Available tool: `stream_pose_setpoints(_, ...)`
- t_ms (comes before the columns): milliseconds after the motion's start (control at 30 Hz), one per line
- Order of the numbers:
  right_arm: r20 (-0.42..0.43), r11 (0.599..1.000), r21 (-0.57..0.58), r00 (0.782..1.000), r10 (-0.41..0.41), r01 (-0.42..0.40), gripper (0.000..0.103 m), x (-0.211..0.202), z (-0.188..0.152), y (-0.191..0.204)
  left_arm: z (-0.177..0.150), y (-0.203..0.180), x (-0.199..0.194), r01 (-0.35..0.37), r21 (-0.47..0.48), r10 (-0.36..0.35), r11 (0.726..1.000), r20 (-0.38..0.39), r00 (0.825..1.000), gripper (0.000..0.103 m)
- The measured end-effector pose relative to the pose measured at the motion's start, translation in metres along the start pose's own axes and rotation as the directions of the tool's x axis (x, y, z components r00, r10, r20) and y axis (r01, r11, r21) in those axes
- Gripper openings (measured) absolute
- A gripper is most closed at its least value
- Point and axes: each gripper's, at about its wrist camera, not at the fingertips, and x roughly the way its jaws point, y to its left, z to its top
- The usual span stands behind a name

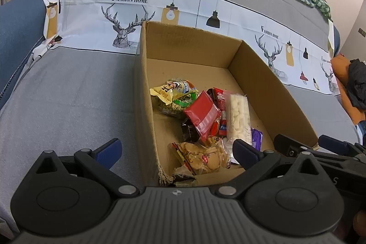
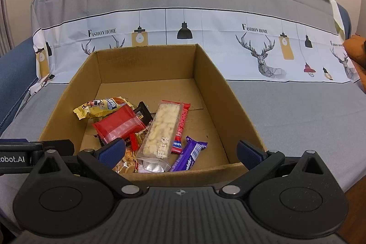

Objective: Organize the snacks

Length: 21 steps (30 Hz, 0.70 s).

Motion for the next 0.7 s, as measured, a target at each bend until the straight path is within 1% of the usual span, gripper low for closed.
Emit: stream_pose_setpoints(700, -0.004, 1.000, 0.003, 1.000, -0.006, 0.006, 0.102, 0.0015, 0.0002, 0.0010, -0.0010, -0.0024, 0.0002, 0.011, 0.004, -0.011, 1.000, 0.004, 1.000, 0.103)
